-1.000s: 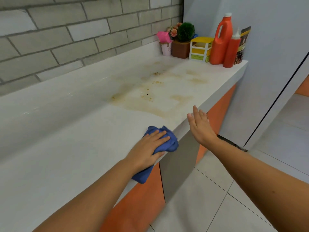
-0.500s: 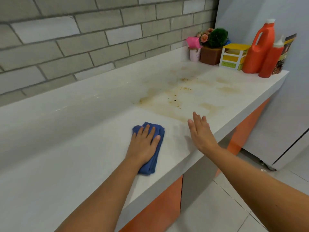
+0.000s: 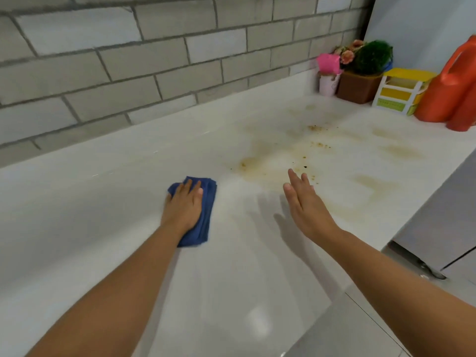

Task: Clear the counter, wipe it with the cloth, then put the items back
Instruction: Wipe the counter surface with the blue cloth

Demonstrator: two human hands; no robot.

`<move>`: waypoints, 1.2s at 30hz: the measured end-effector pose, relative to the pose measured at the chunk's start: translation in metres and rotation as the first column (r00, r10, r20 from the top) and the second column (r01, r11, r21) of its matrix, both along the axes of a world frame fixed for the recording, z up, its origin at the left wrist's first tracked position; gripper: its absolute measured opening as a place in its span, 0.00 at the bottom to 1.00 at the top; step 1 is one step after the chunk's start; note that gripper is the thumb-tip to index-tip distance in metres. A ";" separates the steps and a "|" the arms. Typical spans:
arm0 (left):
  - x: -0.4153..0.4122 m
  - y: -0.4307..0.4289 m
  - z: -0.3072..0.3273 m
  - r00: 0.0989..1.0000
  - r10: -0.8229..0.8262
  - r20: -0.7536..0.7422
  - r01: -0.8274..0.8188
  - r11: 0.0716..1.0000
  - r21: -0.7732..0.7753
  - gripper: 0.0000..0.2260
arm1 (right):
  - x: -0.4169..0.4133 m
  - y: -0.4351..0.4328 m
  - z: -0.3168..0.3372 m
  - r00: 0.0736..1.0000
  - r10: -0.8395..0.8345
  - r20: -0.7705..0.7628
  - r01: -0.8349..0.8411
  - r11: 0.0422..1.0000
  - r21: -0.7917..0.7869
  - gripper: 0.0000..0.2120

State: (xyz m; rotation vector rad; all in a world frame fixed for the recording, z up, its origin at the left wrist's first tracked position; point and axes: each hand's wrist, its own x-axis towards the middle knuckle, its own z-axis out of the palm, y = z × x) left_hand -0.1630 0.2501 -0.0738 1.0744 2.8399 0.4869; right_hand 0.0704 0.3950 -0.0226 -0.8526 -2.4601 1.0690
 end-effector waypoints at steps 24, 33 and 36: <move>-0.141 0.095 0.007 0.995 -0.103 -0.003 0.102 0.985 -0.140 0.24 | 0.011 0.034 0.010 0.988 -0.151 0.013 0.149 0.985 0.090 0.30; 0.009 0.102 0.007 0.904 -0.426 0.037 0.427 0.893 -0.142 0.24 | -0.014 0.025 0.013 0.996 -0.089 -0.003 0.089 0.995 0.052 0.25; 0.065 0.071 0.009 0.845 -0.531 0.062 0.535 0.840 -0.088 0.23 | -0.013 0.026 0.020 0.996 -0.092 -0.016 0.093 0.994 0.060 0.25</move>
